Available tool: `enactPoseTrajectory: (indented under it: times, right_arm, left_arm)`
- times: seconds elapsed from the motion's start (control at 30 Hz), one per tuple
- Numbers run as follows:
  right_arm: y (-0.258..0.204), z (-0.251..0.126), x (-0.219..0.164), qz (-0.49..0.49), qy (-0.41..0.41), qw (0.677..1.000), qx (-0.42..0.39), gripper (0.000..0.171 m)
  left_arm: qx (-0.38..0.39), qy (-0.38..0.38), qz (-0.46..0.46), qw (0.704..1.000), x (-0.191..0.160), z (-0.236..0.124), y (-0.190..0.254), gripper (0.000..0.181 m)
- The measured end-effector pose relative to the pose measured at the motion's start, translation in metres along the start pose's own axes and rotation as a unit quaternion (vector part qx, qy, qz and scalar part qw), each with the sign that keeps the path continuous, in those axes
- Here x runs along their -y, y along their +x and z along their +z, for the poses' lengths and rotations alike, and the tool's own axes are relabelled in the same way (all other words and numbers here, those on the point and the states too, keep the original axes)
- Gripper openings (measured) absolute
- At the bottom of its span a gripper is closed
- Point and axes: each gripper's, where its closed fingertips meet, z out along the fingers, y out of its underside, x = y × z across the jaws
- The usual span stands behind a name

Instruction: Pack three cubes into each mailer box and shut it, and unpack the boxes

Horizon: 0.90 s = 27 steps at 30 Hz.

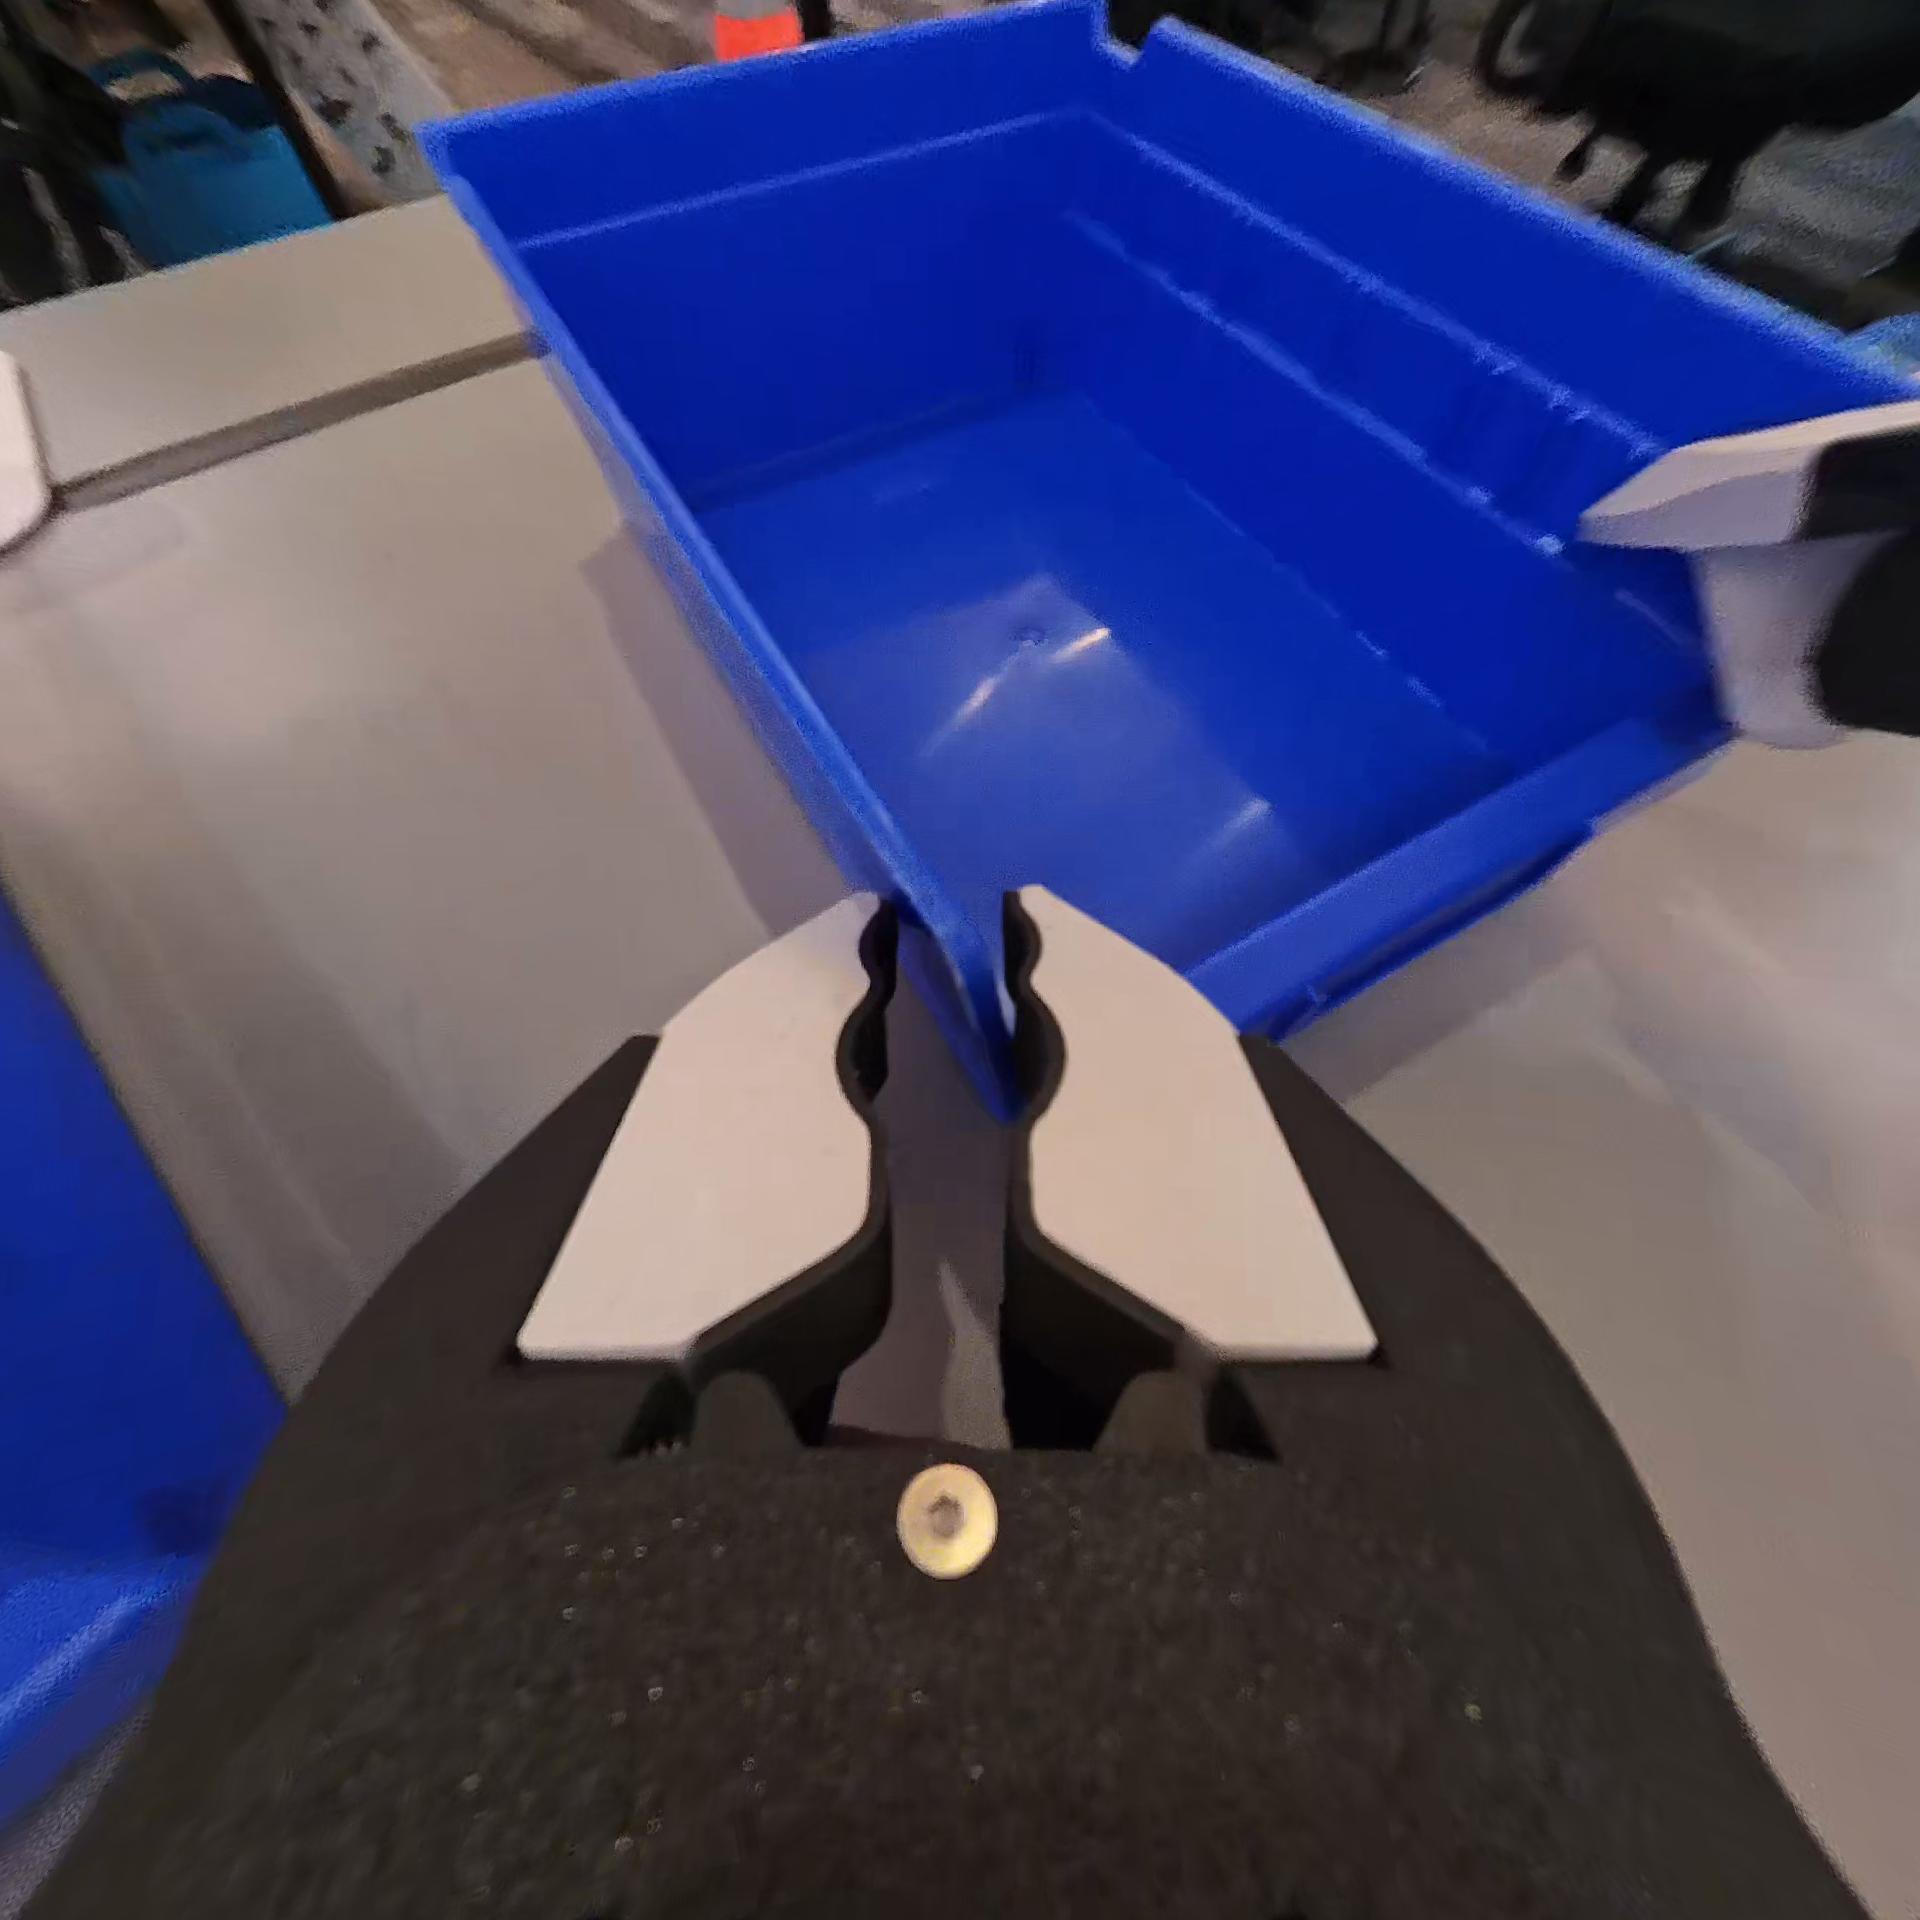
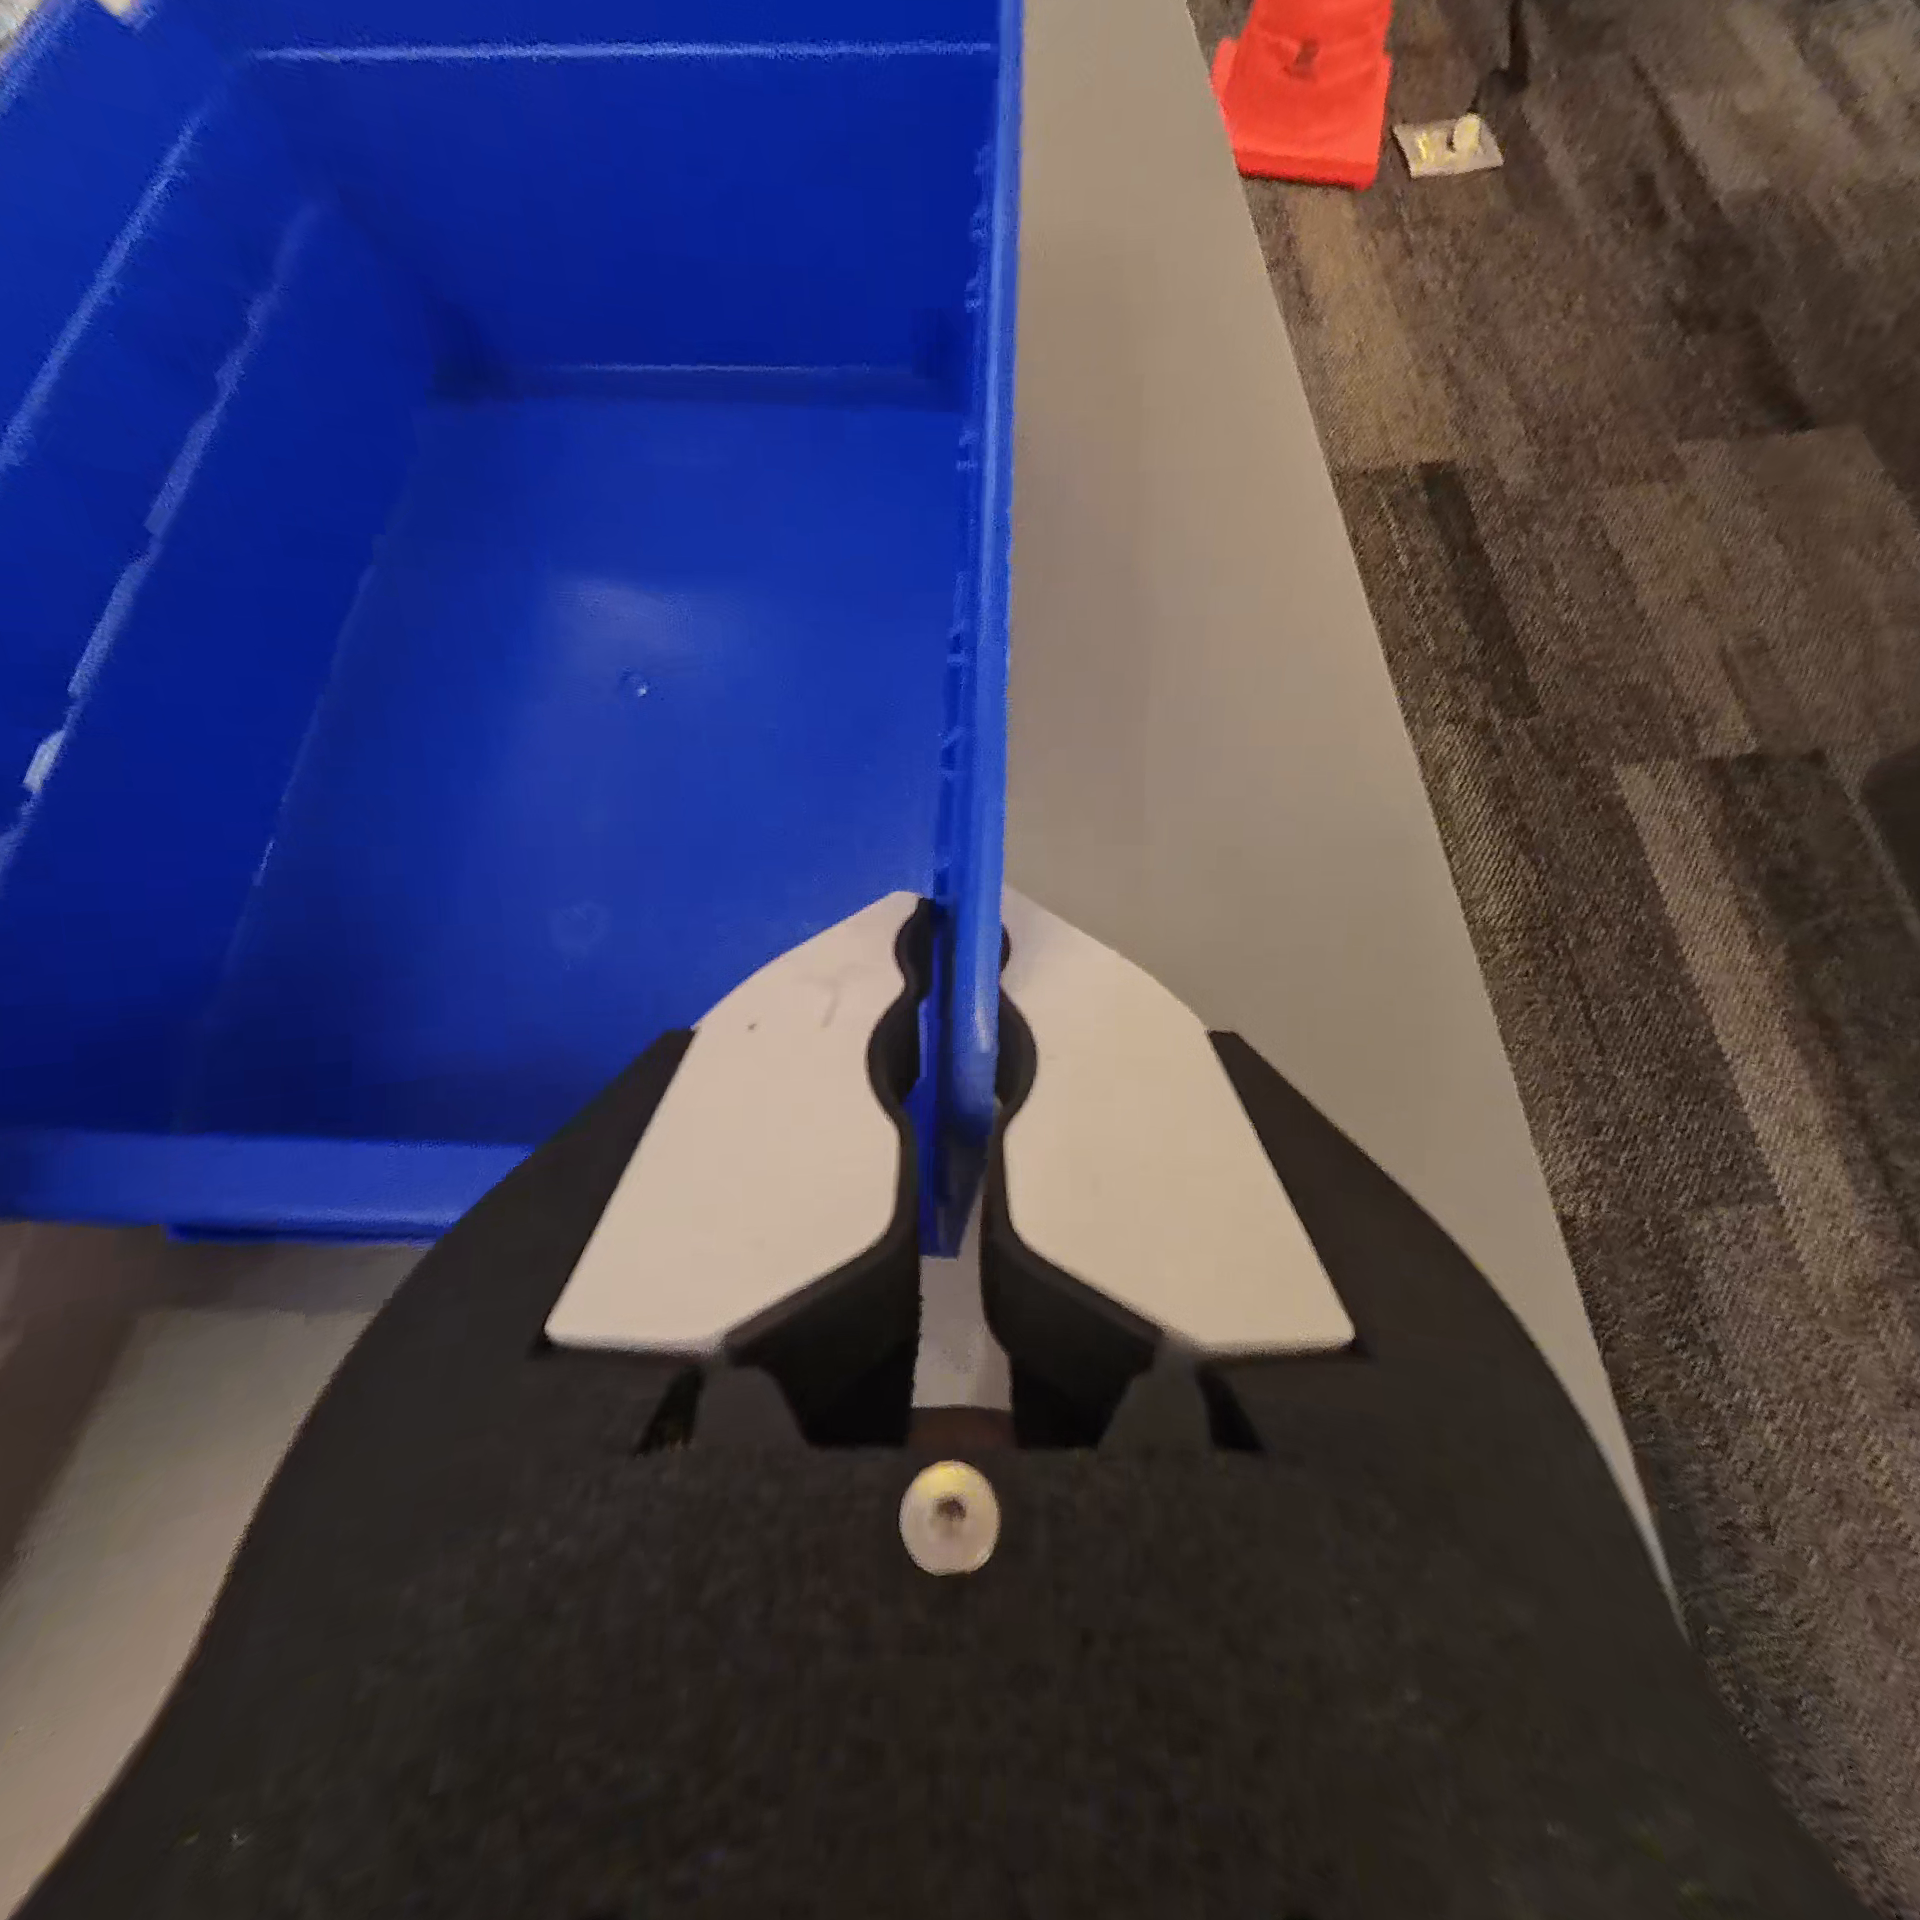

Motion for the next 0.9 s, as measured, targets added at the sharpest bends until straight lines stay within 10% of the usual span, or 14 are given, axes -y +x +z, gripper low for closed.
enactPoseTrajectory:
  times: [0.23, 0.4, 0.57, 0.77, 0.9]
  right_arm:
    - [0.011, -0.017, 0.014, 0.008, -0.027, 0.997, -0.078, 0.03]
    - [-0.07, -0.053, 0.068, -0.025, 0.05, 0.998, -0.033, 0.037]
    - [-0.242, -0.07, 0.079, -0.03, 0.09, 0.977, 0.189, 0.05]
    - [-0.367, -0.022, 0.025, -0.081, 0.062, 0.971, 0.215, 0.058]
    - [-0.357, -0.004, 0.03, -0.142, 0.115, 0.981, 0.067, 0.019]
  left_arm:
    - [-0.181, 0.008, -0.049, 0.982, 0.02, -0.073, -0.014, 0.05]
    - [-0.11, 0.088, -0.04, 0.989, 0.047, -0.166, -0.114, 0.057]
    - [0.105, 0.085, -0.059, 0.989, -0.015, -0.224, -0.25, 0.078]
    - [0.12, -0.033, -0.106, 0.987, -0.093, -0.194, -0.287, 0.083]
    - [0.048, -0.058, -0.14, 0.987, -0.101, -0.166, -0.268, 0.032]
